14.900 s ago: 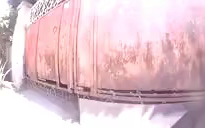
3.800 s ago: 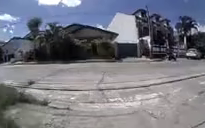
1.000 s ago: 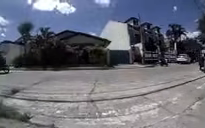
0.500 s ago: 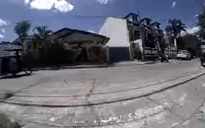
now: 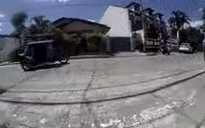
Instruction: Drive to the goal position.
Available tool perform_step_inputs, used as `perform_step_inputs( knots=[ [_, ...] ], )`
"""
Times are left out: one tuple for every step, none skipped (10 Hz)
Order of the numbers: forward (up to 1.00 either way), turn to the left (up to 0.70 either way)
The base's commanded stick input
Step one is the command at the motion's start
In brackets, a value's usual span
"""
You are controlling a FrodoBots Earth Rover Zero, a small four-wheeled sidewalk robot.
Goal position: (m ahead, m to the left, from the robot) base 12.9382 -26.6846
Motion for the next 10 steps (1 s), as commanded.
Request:
perform_step_inputs(
  knots=[
    [0.00,0.10],
    [0.00,0.01],
    [0.63,0.15],
    [0.70,0.10],
    [0.70,0.02],
    [0.70,-0.25],
    [0.70,-0.35],
    [0.70,-0.35],
    [0.70,-0.35],
    [0.70,-0.35]
  ],
)
